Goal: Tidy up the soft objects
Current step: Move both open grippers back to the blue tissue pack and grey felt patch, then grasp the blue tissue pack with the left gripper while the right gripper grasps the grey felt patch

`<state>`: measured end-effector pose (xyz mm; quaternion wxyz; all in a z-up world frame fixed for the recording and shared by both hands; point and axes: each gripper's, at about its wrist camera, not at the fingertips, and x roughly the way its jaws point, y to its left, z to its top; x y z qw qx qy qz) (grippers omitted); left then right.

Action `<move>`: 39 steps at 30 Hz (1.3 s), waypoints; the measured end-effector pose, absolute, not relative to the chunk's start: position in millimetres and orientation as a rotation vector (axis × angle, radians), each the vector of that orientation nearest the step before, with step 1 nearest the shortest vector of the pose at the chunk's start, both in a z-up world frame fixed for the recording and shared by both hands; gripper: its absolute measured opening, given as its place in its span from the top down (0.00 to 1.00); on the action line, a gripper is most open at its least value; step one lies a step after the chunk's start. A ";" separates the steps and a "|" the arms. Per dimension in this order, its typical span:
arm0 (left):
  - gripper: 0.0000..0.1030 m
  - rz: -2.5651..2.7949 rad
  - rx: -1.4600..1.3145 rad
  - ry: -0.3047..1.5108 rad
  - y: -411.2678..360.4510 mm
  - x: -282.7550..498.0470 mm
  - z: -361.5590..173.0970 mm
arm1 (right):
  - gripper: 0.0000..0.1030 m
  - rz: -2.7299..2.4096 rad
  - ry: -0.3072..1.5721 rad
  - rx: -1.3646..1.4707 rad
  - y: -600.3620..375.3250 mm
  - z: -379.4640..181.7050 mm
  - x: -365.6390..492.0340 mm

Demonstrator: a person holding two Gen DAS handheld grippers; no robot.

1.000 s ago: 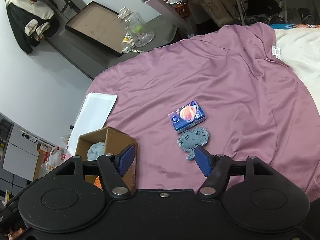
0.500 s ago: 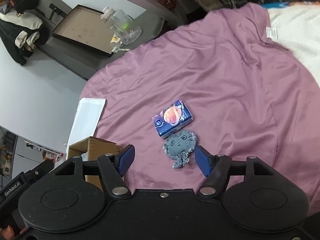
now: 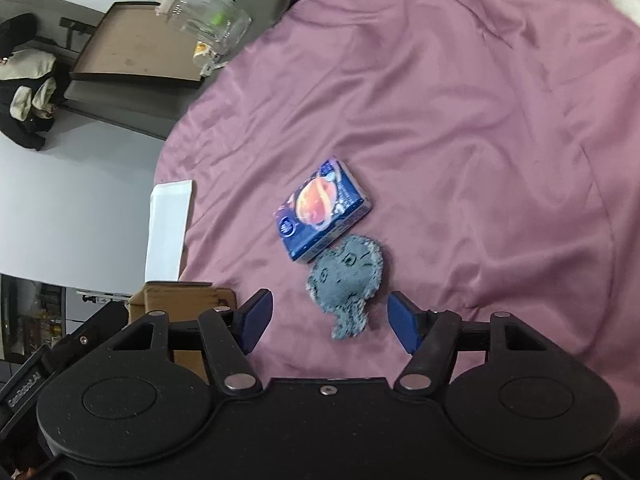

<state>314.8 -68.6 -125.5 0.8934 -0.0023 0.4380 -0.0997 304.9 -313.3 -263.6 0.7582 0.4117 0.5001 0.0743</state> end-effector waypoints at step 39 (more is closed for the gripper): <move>0.37 -0.228 -0.064 1.145 -160.3 388.1 -237.1 | 0.87 0.045 1.068 1.029 -354.7 -314.7 324.3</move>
